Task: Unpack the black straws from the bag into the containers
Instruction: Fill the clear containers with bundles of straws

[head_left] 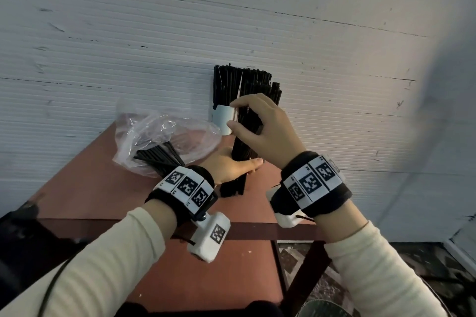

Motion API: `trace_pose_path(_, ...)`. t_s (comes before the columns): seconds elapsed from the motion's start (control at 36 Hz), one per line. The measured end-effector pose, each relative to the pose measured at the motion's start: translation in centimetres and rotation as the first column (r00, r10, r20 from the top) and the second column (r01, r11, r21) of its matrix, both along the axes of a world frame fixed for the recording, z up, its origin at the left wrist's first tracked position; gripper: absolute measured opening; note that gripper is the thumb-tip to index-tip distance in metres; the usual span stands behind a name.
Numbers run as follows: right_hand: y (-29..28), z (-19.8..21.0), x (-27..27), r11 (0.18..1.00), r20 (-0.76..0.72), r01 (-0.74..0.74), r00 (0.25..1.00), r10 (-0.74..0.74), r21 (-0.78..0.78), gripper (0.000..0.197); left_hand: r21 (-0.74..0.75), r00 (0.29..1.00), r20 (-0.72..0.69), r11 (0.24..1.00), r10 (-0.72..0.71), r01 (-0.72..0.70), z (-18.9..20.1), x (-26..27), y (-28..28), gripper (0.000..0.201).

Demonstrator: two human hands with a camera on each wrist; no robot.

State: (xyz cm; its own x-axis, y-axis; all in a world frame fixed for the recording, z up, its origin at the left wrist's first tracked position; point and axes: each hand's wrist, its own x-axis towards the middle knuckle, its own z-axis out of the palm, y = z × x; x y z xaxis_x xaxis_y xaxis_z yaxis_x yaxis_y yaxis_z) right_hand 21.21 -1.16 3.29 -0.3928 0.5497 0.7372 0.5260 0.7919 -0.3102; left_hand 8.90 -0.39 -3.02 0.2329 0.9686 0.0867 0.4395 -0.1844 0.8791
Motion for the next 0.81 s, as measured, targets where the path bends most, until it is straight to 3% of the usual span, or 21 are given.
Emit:
trace_pose_path(0.11,-0.6,0.9,0.5,0.994,-0.146,0.003,0.989,-0.019,-0.110,0.079,0.080,0.999,0.035,0.996,0.041,-0.043,1.2,-0.3,-0.2,0.024)
trace_pose_path(0.19,-0.9,1.5,1.1,0.978,-0.147,0.017,0.988,-0.048,-0.206,0.094,0.106,0.998,0.024,0.993,-0.051,0.048,1.8,-0.8,-0.2,0.026)
trace_pose_path(0.25,-0.8,1.8,1.4,0.952,-0.054,0.012,0.998,-0.030,-0.307,0.083,0.135,0.988,-0.013,0.979,-0.152,0.152,2.6,-1.1,-0.4,0.029)
trace_pose_path(0.36,-0.5,1.8,1.3,0.872,0.051,-0.135,0.982,0.180,-0.471,0.040,0.159,0.934,-0.074,0.920,-0.350,0.358,3.1,-1.2,-0.4,0.022)
trace_pose_path(0.42,-0.6,1.9,1.0,0.891,0.056,-0.160,0.978,0.202,-0.425,0.018,0.165,0.944,-0.031,0.930,-0.329,0.329,2.9,-1.2,-0.1,0.026)
trace_pose_path(0.5,-0.4,2.8,1.2,0.928,-0.004,-0.140,0.989,0.148,-0.344,0.015,0.173,0.941,-0.018,0.926,-0.338,0.336,3.5,-0.7,0.1,0.020)
trace_pose_path(0.56,0.3,4.1,1.8,0.943,-0.087,-0.127,0.991,0.105,-0.308,0.012,0.192,0.958,0.004,0.940,-0.288,0.282,4.3,-0.3,0.2,0.035)
trace_pose_path(0.61,1.5,5.8,2.8,0.956,-0.196,-0.109,0.979,0.055,-0.274,0.013,0.253,0.983,0.121,0.962,-0.136,0.102,4.7,0.1,1.2,0.067)
trace_pose_path(0.69,3.5,8.4,4.4,0.975,-0.347,-0.064,0.938,-0.014,-0.211,0.014,0.370,0.980,0.198,0.923,0.029,-0.102,4.9,0.6,3.3,0.099)
trace_pose_path(0.81,5.6,11.1,5.8,0.978,-0.458,-0.036,0.887,-0.064,-0.207,0.014,0.238,0.994,0.097,0.969,0.050,-0.071,5.9,0.5,7.0,0.143)
